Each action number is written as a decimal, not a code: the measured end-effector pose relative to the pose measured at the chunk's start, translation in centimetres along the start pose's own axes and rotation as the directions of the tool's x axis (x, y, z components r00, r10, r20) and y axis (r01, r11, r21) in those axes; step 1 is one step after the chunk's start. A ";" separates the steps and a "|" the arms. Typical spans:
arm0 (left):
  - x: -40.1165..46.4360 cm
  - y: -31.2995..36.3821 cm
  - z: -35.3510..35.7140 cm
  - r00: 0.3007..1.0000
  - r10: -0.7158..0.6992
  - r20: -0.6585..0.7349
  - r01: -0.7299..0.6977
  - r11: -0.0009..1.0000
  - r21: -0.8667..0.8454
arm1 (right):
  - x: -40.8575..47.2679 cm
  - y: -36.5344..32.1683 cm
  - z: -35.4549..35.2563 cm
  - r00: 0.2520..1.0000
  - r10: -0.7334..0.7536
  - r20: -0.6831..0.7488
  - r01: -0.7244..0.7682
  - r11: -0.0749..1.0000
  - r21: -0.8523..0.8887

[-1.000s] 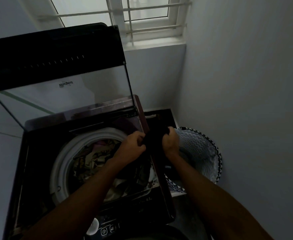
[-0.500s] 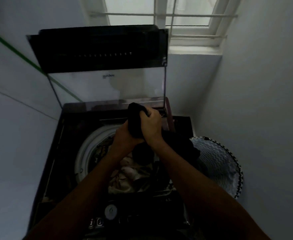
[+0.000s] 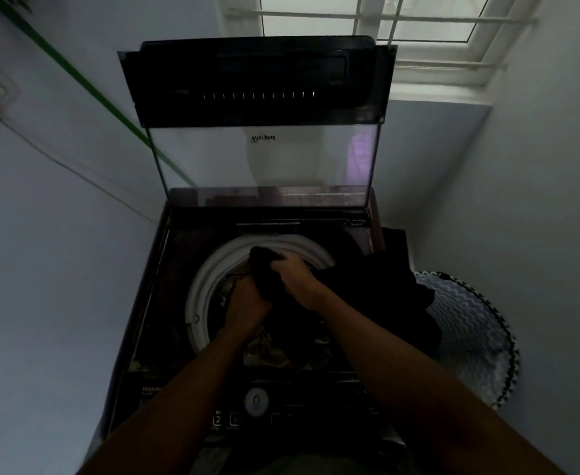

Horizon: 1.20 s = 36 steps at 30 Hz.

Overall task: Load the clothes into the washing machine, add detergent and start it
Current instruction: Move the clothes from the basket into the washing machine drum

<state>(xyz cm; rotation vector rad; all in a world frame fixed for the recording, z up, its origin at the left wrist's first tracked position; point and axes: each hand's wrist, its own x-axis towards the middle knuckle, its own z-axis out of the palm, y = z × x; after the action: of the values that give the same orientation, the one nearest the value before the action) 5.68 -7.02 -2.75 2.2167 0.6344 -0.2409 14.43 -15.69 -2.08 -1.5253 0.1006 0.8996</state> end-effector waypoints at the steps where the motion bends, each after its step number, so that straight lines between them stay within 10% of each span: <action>1: 0.4 -0.7 0.9 0.998 -0.052 0.045 0.051 0.999 0.011 | -0.4 0.6 -0.4 0.999 0.035 0.016 -0.034 0.997 -0.072; 4: 1.2 -1.6 2.6 0.973 -0.191 0.129 0.190 0.982 0.026 | -1.1 1.5 -2.0 1.000 -0.008 -0.015 0.001 0.924 -0.383; 7: 1.3 -0.9 3.5 0.966 -0.224 0.131 0.218 0.974 0.056 | -1.8 1.9 -5.0 0.921 -0.388 -0.036 0.216 0.585 -0.782; 10: 1.4 0.0 4.1 0.971 -0.191 0.145 0.171 0.975 0.143 | -3.0 0.9 -8.9 0.740 -0.612 -0.280 -0.053 0.362 -0.931; 14: 1.8 0.3 5.0 0.962 -0.153 0.225 0.077 0.946 0.314 | -4.2 0.8 -14.4 0.703 -0.324 -0.634 -0.364 0.602 -0.711; 18: 2.8 2.8 5.9 0.986 -0.070 0.150 0.006 0.921 0.391 | -4.7 2.2 -16.4 0.752 0.072 -0.655 -0.450 0.782 -0.431; 24: 2.4 9.9 7.3 0.911 0.376 0.168 -0.410 0.860 0.303 | -5.0 2.8 -15.7 0.694 -0.038 -0.719 -0.402 0.808 -0.430; 36: 1.9 10.8 7.4 0.840 0.495 0.222 -0.487 0.869 -0.091 | -5.7 -1.9 -15.1 0.799 -0.331 -0.502 -0.194 0.648 -0.736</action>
<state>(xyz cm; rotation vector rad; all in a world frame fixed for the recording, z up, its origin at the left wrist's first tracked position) 13.11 -17.85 -1.28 2.1917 -0.0744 -0.2222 18.62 -31.07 1.16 -2.5896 0.1225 0.3199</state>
